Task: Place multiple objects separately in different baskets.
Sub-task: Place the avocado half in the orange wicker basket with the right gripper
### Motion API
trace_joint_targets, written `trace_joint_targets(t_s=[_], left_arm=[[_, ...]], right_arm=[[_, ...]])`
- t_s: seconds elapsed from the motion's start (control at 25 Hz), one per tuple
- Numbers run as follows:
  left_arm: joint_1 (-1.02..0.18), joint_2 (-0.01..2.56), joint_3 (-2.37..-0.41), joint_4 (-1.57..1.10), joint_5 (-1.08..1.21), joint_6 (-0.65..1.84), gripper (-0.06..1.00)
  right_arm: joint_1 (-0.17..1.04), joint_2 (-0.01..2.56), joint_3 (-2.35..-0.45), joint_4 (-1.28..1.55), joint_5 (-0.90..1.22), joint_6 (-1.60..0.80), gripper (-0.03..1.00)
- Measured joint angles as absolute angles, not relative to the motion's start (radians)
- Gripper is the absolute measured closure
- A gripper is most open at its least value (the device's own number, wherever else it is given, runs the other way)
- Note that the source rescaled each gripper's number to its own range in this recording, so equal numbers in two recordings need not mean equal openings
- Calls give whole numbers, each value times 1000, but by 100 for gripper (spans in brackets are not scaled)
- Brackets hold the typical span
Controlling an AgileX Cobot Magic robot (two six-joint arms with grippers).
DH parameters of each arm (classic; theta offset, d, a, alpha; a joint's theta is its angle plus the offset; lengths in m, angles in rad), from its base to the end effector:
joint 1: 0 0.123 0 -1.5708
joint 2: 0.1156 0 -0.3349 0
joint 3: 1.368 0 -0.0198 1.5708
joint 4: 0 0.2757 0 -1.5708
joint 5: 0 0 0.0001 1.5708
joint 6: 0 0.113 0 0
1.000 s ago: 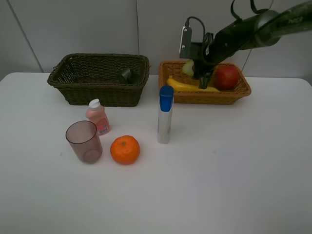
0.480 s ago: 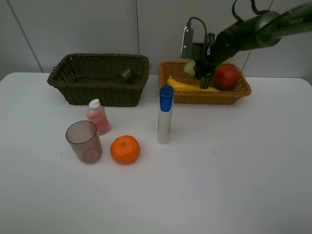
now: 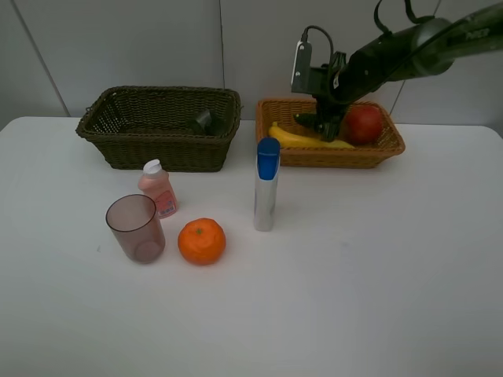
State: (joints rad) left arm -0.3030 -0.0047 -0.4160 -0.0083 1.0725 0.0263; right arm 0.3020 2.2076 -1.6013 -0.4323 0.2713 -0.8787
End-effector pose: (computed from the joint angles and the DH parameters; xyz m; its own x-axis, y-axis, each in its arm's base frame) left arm -0.0061 0.0011 0.2509 -0.5038 0.1809 -0.8447 0.3156 0.9488 0.0150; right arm 0.5374 0.1541 0.1700 0.0311 -0.9923 -0.1198 -0.6966 0.0644 -0.7146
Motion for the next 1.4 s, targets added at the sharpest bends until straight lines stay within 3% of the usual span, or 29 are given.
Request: trace_joint_targets(t_s=[1.4], left_arm=[[-303, -5, -416, -8, 1073, 26, -6]], right_arm=[[302, 2111, -1601, -377, 296, -872, 13]])
